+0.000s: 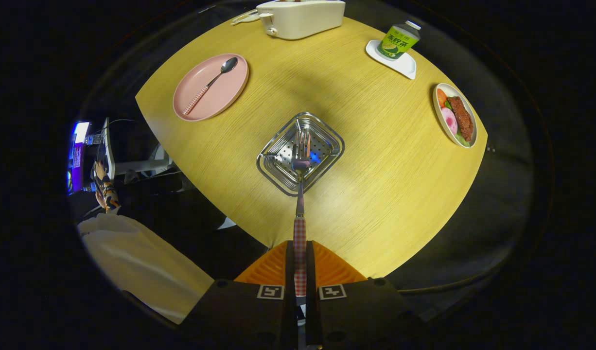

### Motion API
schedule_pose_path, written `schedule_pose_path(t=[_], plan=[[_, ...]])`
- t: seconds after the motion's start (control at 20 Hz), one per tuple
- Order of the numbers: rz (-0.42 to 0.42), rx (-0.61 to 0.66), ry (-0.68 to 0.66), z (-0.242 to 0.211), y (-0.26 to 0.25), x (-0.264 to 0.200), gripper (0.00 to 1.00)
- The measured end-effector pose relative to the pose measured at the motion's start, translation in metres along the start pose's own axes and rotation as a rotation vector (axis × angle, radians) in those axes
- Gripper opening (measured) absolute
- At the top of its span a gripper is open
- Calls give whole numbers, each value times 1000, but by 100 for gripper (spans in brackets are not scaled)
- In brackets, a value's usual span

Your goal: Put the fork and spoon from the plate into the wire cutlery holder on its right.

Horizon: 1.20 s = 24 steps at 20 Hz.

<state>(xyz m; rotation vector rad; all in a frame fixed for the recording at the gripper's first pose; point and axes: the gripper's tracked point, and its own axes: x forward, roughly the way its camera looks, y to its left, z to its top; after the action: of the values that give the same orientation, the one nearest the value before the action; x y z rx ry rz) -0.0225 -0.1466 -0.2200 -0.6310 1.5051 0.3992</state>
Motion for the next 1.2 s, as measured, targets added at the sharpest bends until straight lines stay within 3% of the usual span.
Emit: schedule_pose_path(t=[0.35,0.75,0.95,1.2], plan=[[20,-34,136,11,-4,11,11],[36,47,183,29,-8,18,12],[58,85,118,45,-7,12,25],[71,93,4,60,1,-6,58]])
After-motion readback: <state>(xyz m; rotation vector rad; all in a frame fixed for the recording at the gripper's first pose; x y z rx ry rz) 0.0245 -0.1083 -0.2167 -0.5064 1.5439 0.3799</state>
